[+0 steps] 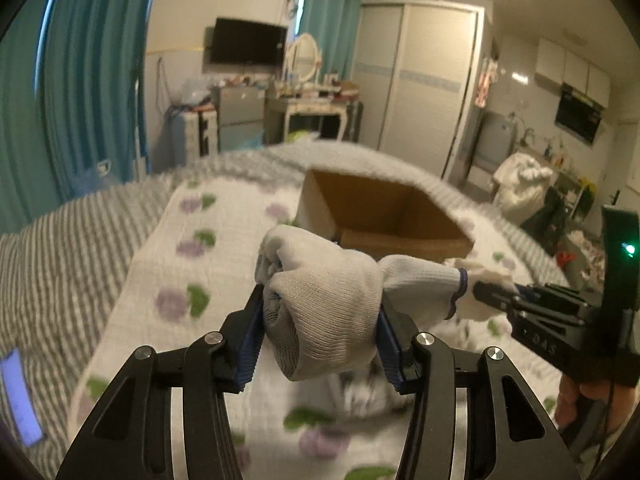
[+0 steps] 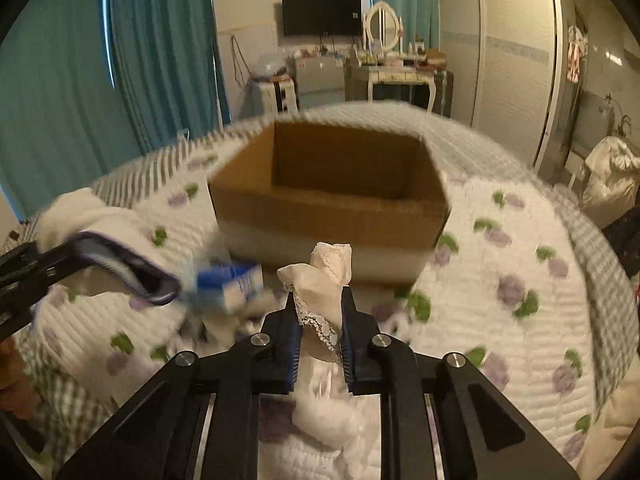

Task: Organize soft objects
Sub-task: 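Carry both items over the box and open both tools to drop them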

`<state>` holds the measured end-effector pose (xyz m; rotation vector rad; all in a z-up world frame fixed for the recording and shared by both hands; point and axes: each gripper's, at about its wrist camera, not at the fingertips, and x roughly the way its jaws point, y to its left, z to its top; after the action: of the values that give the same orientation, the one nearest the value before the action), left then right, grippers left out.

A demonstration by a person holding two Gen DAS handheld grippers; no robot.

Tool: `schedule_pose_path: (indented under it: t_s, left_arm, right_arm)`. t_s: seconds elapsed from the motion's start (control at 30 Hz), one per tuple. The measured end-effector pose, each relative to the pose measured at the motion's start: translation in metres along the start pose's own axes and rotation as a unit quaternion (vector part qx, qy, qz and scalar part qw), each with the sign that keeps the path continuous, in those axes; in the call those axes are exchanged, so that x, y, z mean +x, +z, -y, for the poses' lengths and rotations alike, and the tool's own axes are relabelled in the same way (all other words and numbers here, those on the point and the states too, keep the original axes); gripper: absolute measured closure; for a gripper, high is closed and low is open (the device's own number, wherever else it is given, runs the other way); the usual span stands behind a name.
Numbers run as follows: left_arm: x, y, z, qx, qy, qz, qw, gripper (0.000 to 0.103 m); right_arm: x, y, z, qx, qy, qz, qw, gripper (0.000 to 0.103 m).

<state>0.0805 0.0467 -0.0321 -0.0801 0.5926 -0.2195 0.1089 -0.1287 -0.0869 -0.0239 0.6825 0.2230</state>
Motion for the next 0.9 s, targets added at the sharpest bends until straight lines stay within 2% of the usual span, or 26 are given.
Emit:
schedule_pose_path:
  t_s: [0.13,0.23,0.33,0.47,0.6,0.7,0.9]
  left_arm:
    - [0.01,0.038,0.007,-0.001,-0.035,0.013,0.9993,0.054]
    - [0.021,0.066,0.018,0.018,-0.035,0.033,0.9987,0.054]
    - [0.04,0.092,0.024,0.019,-0.051,0.037,0.9978,0.054]
    - [0.069,0.113,0.028,0.029,-0.033,0.04,0.9982,0.054]
    - [0.103,0.119,0.03,0.043,-0.008,0.029,0.9986,0.054]
    - [0.133,0.112,0.029,0.047,0.002,0.004,0.9989,0.054]
    - [0.174,0.094,0.033,0.059,0.012,-0.041,0.9973,0.054]
  right_arm:
    - [-0.016,0.037,0.0,-0.008,-0.004,0.042,0.999,0.087]
    - [-0.016,0.065,0.003,-0.014,-0.005,0.063,0.998,0.087]
    - [-0.008,0.092,0.01,-0.018,-0.012,0.076,0.997,0.087]
    - [0.009,0.118,0.024,-0.01,-0.016,0.081,0.997,0.087]
    - [0.043,0.135,0.047,0.006,-0.016,0.069,0.998,0.087]
    - [0.069,0.138,0.061,0.018,-0.008,0.05,0.999,0.087]
    - [0.115,0.124,0.081,0.034,0.004,0.008,0.999,0.087]
